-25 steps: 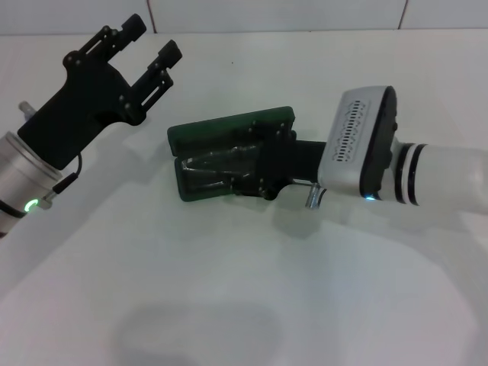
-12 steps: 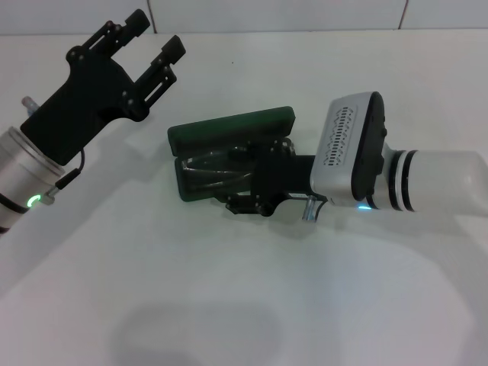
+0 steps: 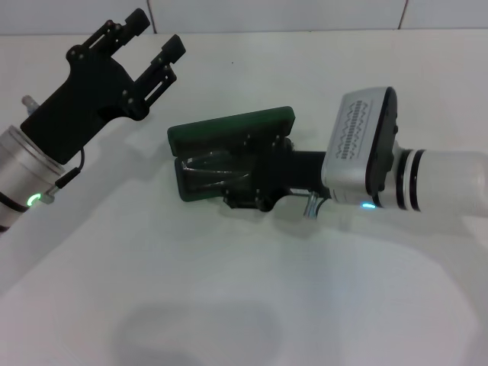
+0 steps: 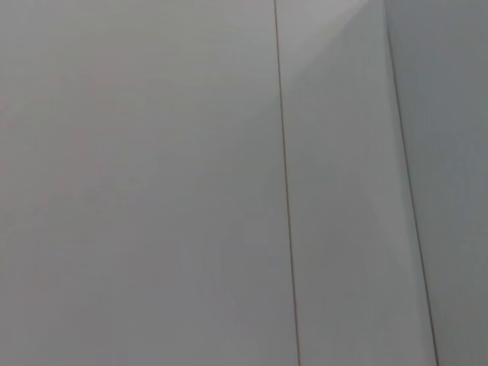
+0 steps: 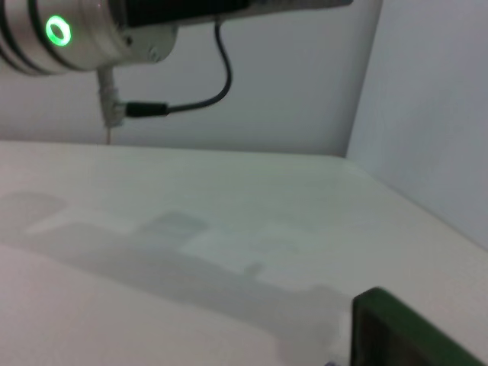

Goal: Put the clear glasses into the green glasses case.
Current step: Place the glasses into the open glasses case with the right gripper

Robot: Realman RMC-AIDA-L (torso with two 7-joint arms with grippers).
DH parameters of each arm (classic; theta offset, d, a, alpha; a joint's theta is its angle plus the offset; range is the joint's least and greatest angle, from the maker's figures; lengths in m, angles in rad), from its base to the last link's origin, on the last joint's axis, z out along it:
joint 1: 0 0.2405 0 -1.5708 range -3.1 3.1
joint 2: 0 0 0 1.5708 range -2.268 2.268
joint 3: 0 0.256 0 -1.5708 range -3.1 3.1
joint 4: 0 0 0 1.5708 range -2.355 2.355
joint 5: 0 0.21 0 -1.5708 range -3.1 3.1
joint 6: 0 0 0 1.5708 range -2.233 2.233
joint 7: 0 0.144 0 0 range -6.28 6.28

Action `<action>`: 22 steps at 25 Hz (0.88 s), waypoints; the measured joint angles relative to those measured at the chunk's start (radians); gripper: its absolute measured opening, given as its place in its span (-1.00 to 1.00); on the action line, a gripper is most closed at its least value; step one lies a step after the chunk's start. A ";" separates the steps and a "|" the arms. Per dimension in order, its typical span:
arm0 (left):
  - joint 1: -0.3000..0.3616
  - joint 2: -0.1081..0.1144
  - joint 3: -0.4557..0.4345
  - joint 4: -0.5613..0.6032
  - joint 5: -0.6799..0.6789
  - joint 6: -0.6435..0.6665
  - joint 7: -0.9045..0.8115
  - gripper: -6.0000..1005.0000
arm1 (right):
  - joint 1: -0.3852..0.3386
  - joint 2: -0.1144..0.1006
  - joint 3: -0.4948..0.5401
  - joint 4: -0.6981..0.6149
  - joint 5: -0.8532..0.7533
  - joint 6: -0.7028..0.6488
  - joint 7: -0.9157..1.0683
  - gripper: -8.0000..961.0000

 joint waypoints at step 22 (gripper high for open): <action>0.015 0.001 0.000 0.000 0.000 0.005 0.000 0.19 | 0.013 0.006 -0.051 -0.029 -0.033 0.116 0.029 0.43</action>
